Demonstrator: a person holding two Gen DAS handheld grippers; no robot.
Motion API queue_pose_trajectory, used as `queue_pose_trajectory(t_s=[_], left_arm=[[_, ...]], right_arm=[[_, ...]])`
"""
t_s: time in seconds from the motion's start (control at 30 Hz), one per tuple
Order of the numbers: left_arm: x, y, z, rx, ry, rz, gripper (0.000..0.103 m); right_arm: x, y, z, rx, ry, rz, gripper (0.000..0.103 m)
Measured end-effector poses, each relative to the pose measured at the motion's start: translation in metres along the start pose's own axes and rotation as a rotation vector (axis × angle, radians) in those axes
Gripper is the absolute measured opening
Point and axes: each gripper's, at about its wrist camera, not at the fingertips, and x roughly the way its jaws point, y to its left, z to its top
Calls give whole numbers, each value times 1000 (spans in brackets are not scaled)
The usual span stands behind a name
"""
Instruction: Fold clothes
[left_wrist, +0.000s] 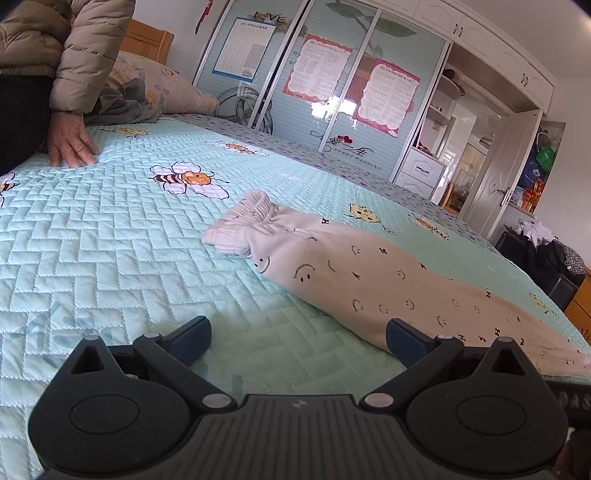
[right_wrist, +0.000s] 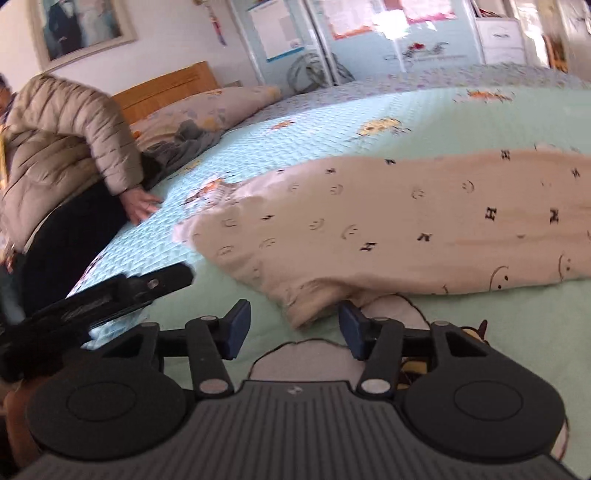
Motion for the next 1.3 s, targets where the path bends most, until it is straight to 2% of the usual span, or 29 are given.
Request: queue_pose_trajectory(t_s=[0.07,0.1,0.13,0.17,0.33,0.43,0.5,0.57,0.7,0.8,0.87,0.97,1.0,1.03,1.13,1.23,1.3], left_arm=[[0,1,0,-5,-3,-5,101],[-1,1,0,-8,-5,-7,101],[-1,2,0,-10,-6,-9,101],[-1,2,0,-11,-7,-10,101],[-4,4,-1,7,-6,2,101],[-8,5,3,-2,-1,-10,101],[-3,8,11,-13,45,-39,101],[9,16,22,-84,89,-61,101],[33,32,44,-234,170,-104,101],[54,54,56,-436,170,-116,100],[63,68,59,-542,147,-97,92],[80,78,64,-578,162,-40,61],[85,79,65,-564,181,-14,34],[89,82,66,-553,201,3,18],[92,88,71,-501,228,-16,12],[82,80,86,-343,215,31,12],[73,82,91,-305,207,55,12]], right_arm=[[3,-3,0,32,-1,4,50],[4,-4,0,49,-1,6,37],[6,-5,0,65,-2,9,19],[7,-7,-1,81,-2,11,8],[-12,-6,-10,68,-19,15,7],[-24,-6,-16,59,-29,18,16],[-32,-6,-20,54,-36,20,41],[-39,-6,-24,48,-43,22,54],[-56,-8,-33,55,-56,24,56],[-69,-14,-44,100,-65,15,57],[-70,-16,-49,111,-60,17,57],[-70,-18,-50,114,-60,23,57],[-69,-19,-50,117,-61,26,58],[-68,-19,-50,121,-62,29,59],[-66,-22,-51,132,-72,35,59],[-67,-25,-52,149,-81,48,59],[-70,-27,-53,150,-87,53,59]])
